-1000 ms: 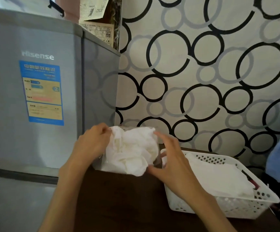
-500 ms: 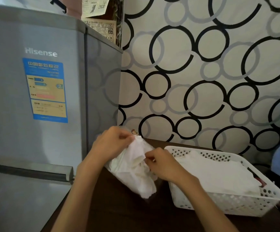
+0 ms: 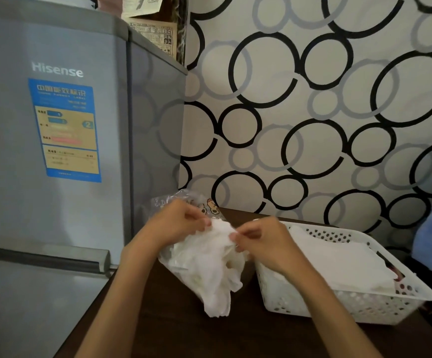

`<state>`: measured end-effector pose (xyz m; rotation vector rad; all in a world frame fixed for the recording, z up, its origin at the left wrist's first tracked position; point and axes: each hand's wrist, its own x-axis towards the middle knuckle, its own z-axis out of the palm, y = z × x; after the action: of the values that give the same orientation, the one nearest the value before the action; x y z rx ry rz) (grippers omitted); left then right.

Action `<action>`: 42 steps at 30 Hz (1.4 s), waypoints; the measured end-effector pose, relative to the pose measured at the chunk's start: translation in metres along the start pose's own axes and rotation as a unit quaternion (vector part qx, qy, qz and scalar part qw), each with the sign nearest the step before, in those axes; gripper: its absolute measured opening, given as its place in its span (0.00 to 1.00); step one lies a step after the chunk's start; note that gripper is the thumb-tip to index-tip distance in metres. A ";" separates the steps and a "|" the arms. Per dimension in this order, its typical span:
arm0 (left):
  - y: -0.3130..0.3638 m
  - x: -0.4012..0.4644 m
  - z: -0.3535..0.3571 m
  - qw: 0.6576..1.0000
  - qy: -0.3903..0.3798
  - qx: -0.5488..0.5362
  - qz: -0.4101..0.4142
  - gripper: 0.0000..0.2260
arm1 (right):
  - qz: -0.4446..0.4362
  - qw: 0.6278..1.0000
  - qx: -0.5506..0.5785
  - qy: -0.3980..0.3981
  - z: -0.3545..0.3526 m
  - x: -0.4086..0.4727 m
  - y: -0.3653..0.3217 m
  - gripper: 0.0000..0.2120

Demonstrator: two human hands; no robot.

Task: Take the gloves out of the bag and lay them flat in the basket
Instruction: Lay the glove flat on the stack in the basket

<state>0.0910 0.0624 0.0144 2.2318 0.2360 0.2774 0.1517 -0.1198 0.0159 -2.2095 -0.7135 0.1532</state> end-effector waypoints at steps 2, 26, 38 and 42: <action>-0.003 0.003 0.001 1.000 -0.008 0.007 -0.004 0.04 | 0.015 0.999 0.025 0.015 -0.013 0.001 0.008 0.08; -0.005 0.010 0.017 0.990 -0.061 0.062 0.113 0.08 | -0.171 0.961 -0.217 0.033 -0.011 -0.014 0.000 0.37; -0.006 0.010 0.025 0.986 -0.049 0.134 0.084 0.20 | -0.088 0.991 0.070 0.068 -0.030 0.002 0.013 0.10; -0.012 0.014 0.027 0.983 -0.059 0.159 0.076 0.23 | -0.069 0.982 0.147 0.097 -0.040 -0.002 0.011 0.10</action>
<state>0.1106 0.0536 -0.0098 2.5785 0.0474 0.1995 0.1679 -0.1535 0.0346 -1.8572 -0.6857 -0.0271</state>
